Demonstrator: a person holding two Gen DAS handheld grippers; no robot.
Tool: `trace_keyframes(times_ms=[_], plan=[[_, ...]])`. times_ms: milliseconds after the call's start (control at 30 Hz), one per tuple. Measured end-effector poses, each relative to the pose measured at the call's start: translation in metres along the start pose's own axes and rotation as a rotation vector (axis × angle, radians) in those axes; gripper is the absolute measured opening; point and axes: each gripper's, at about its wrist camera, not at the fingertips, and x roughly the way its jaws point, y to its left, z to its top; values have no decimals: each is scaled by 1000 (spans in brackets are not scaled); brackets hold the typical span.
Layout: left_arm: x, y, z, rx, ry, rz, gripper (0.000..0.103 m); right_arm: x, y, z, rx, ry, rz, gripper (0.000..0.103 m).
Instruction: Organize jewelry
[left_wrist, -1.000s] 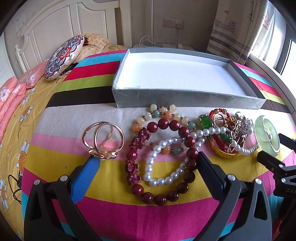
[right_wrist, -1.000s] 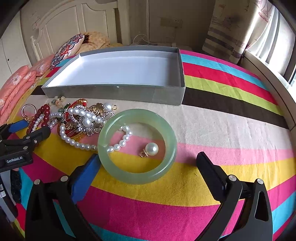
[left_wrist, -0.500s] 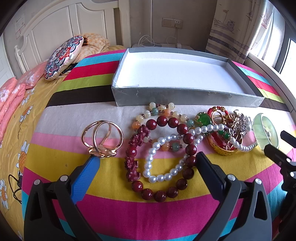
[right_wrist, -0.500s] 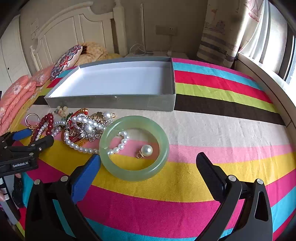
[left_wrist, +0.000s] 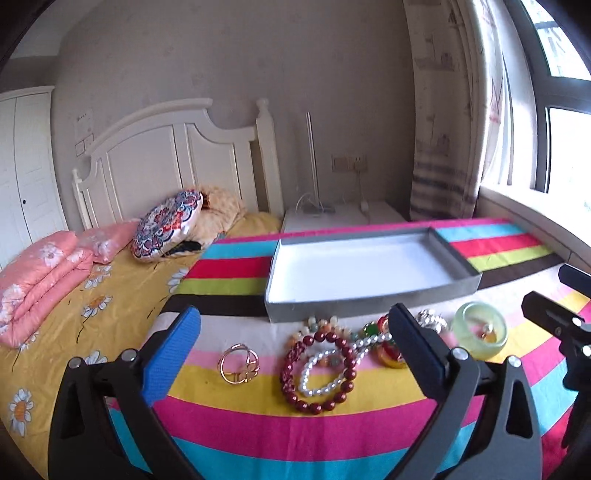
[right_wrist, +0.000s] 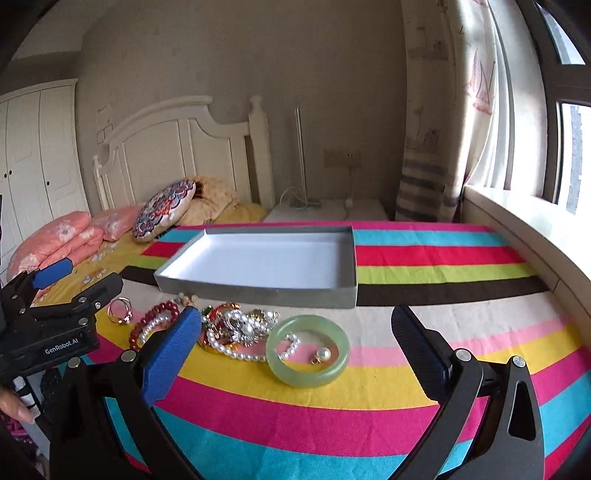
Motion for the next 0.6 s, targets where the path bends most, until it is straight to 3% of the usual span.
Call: trace_keyframes(times_ms=[200, 600], plan=[[-15, -3, 1, -23, -36, -4, 101, -18, 5, 5, -8, -52, -4, 99], [-28, -1, 7, -45, -59, -21, 101, -28, 13, 5, -20, -73, 6, 99]])
